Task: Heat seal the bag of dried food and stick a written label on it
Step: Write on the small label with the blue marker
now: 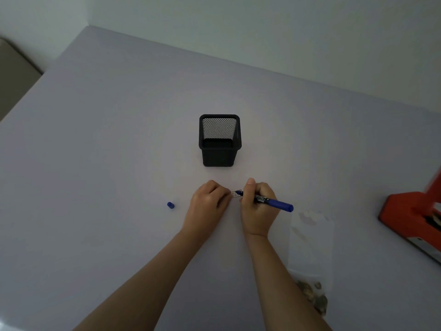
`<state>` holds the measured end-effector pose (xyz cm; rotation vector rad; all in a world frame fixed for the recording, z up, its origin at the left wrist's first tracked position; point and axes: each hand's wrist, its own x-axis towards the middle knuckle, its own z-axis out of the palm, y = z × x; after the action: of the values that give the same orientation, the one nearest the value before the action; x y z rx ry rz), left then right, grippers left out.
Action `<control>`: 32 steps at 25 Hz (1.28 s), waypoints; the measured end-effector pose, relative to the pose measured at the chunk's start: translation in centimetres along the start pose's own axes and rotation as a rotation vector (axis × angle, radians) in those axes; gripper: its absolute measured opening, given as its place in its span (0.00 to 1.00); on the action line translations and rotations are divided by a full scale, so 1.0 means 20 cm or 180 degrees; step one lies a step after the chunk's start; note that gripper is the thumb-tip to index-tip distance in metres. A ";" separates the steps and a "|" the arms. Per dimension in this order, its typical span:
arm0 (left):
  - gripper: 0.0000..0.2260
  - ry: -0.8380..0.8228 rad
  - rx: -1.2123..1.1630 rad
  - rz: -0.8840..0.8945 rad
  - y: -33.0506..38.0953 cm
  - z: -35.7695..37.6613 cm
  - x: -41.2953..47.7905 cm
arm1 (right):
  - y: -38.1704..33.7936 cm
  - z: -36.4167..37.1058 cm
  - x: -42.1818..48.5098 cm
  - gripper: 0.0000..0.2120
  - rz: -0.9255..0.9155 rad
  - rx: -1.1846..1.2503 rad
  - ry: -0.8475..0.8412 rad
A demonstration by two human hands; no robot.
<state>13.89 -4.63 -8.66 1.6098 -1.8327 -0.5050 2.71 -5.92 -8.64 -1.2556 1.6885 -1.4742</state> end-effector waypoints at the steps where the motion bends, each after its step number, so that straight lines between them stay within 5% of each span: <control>1: 0.09 -0.0010 0.0011 0.0041 0.00 0.00 0.00 | 0.00 0.00 0.00 0.19 0.0086 0.0070 -0.0003; 5: 0.12 -0.0098 0.0030 0.0162 -0.03 -0.03 -0.01 | -0.01 -0.03 0.01 0.15 0.0340 0.0351 0.0106; 14: 0.11 -0.0075 -0.0005 0.0276 -0.05 -0.02 -0.02 | 0.02 0.05 0.10 0.22 -0.0443 -0.0109 -0.0179; 32: 0.10 0.0011 -0.0124 0.0178 -0.05 -0.01 -0.01 | 0.04 0.06 0.09 0.18 -0.0718 -0.0577 -0.0195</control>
<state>14.78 -4.57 -9.13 1.5284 -1.8489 -0.5094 2.81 -8.20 -9.39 -1.6173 1.7160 -1.4160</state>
